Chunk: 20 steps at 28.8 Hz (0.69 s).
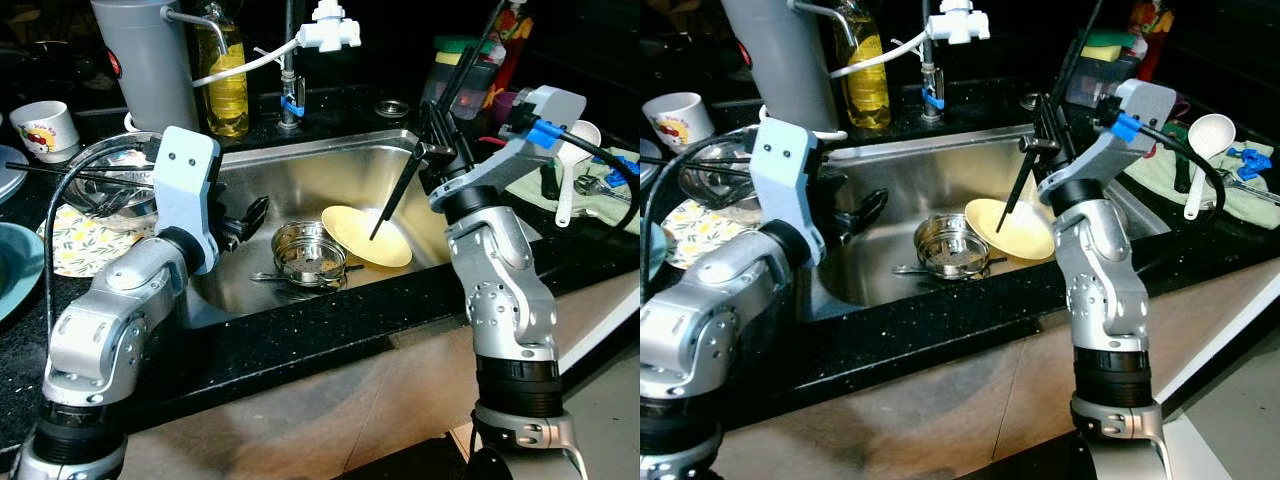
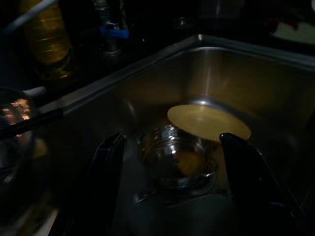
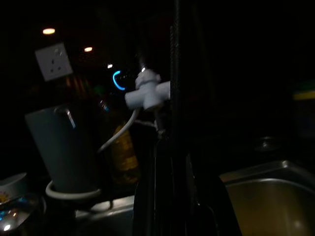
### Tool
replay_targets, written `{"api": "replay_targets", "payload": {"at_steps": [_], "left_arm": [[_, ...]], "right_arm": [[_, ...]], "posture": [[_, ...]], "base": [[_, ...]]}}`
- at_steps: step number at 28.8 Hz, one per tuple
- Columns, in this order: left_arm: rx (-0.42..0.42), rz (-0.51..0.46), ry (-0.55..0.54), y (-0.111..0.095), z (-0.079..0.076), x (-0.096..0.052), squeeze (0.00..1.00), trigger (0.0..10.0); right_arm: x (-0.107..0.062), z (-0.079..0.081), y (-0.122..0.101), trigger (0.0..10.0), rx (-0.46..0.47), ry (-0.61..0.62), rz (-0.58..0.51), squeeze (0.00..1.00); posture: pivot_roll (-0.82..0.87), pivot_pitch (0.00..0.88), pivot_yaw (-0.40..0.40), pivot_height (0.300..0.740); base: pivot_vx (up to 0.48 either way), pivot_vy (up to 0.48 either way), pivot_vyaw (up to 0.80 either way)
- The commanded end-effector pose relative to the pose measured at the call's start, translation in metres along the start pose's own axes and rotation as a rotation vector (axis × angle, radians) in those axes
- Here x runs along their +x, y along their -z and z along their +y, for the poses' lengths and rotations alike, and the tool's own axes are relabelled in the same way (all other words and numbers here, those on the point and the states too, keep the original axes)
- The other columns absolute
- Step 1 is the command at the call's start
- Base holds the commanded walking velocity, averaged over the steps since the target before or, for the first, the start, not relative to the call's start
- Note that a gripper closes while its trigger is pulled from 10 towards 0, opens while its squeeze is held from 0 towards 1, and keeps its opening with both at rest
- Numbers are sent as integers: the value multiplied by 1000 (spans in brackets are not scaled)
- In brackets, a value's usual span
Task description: Kitchen organization
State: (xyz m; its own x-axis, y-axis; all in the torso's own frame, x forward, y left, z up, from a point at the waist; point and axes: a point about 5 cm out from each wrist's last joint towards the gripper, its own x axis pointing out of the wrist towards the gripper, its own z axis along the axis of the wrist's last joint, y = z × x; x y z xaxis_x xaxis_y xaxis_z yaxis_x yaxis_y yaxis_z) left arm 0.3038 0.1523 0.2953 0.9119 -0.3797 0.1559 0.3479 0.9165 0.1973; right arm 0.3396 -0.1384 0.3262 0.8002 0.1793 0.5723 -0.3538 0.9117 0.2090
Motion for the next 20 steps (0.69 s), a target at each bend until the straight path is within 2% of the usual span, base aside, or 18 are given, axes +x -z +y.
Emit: {"api": "replay_targets", "payload": {"at_steps": [1, 2, 5, 8, 10, 12, 13, 14, 17, 18, 20], "left_arm": [[29, 7, 32, 1, -2, -1, 0, 10000], [43, 9, 42, 1, 0, -1, 0, 10000], [112, 37, 84, -1, 4, -1, 0, 10000], [147, 49, 119, -1, 4, -1, 0, 10000], [196, 88, 179, 0, 3, -5, 0, 10000], [230, 126, 223, 3, 1, -9, 0, 10000], [230, 126, 223, 3, 1, -9, 0, 10000], [249, 143, 241, 3, 0, -11, 0, 10000], [272, 160, 256, 4, 0, -12, 0, 10000], [272, 160, 256, 4, 0, -12, 0, 10000], [286, 170, 280, 5, -2, -12, 0, 10000]], "right_arm": [[3, -1, -2, 10000, -20, -6, -21, 0], [6, -1, -1, 10000, -26, -11, -26, 0], [26, 1, 10, 10000, -82, -88, -22, 0], [32, 4, 17, 10000, -108, -124, -4, 0], [37, 5, 36, 10000, -161, -167, 76, 0], [38, 9, 56, 10000, -208, -212, 159, 0], [38, 9, 56, 10000, -208, -212, 159, 0], [36, 13, 71, 10000, -229, -246, 216, 0], [30, 26, 96, 10000, -306, -337, 300, 0], [30, 26, 96, 10000, -306, -337, 300, 0], [25, 37, 112, 10000, -365, -415, 364, 0]], "posture": [[-35, 144, -43, 740], [-35, 144, -43, 740], [-28, 161, -42, 740], [-23, 165, -44, 740], [-12, 173, -50, 740], [-9, 177, -49, 740], [-9, 177, -49, 740], [-6, 184, -45, 740], [0, 192, -37, 740], [0, 192, -37, 740], [10, 199, -33, 740]], "base": [[0, 0, 0], [0, 0, 0], [0, 0, 0], [0, 0, 0], [0, 0, 0], [0, 0, 0], [0, 0, 0], [0, 0, 0], [0, 0, 0], [0, 0, 0], [0, 0, 0]]}}
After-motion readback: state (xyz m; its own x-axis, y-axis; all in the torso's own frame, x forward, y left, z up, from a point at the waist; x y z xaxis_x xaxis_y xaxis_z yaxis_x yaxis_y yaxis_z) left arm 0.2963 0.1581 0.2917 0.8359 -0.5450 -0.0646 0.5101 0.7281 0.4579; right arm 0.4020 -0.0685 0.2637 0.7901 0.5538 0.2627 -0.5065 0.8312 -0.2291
